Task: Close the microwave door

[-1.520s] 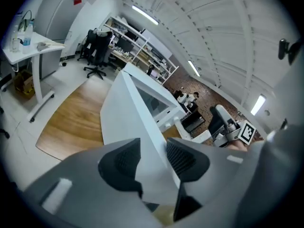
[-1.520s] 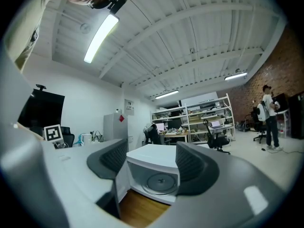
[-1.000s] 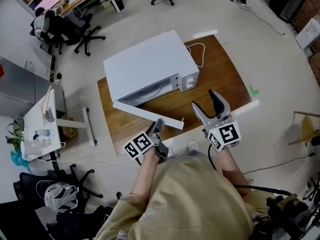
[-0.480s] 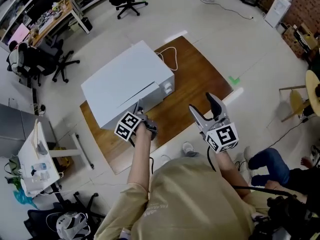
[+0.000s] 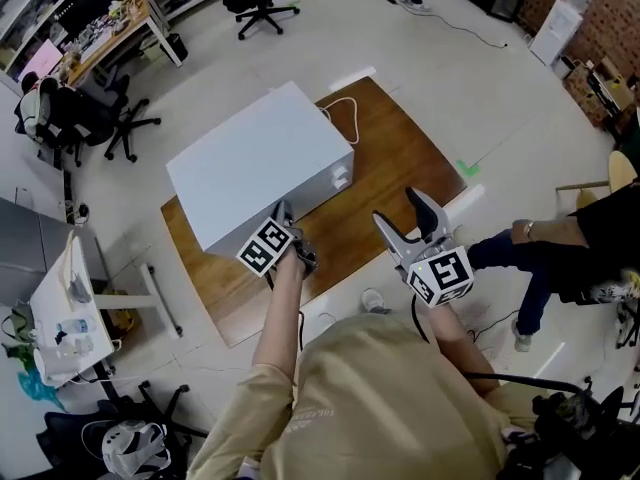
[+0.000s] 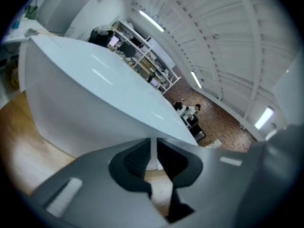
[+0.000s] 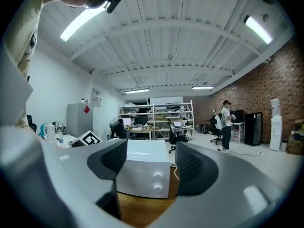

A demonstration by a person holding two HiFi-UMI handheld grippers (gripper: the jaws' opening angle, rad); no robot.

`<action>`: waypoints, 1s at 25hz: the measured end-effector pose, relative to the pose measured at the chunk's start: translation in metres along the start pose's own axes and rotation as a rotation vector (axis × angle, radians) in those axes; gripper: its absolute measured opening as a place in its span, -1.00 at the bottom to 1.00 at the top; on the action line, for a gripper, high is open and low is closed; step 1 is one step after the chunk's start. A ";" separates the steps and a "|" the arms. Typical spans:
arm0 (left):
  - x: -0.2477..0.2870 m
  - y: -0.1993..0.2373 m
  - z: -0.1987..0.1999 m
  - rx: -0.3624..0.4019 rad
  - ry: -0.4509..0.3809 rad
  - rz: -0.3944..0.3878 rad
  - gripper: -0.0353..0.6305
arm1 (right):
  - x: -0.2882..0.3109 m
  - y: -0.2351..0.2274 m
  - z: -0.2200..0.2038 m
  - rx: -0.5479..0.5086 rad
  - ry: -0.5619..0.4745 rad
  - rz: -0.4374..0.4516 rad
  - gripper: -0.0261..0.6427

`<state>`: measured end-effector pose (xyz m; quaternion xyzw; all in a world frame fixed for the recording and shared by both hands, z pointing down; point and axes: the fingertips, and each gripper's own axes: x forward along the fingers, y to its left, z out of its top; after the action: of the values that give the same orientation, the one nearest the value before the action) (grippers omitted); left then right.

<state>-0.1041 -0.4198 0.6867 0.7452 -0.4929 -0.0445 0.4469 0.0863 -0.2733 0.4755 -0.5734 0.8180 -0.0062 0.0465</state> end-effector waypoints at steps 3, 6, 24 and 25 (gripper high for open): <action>-0.009 -0.037 -0.014 0.201 0.044 -0.170 -0.28 | 0.002 0.011 -0.003 0.001 0.000 0.039 -0.01; -0.050 -0.085 -0.003 0.468 -0.046 -0.231 -0.19 | 0.001 0.022 -0.006 0.008 -0.003 0.072 -0.01; -0.238 -0.108 0.061 0.971 -0.589 -0.050 0.23 | 0.016 0.091 -0.028 -0.047 -0.044 0.208 -0.01; -0.241 -0.105 0.063 0.964 -0.596 -0.039 0.23 | 0.017 0.093 -0.027 -0.050 -0.048 0.204 -0.01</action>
<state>-0.1858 -0.2604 0.4844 0.8292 -0.5485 -0.0308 -0.1032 -0.0088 -0.2583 0.4957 -0.4879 0.8707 0.0327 0.0522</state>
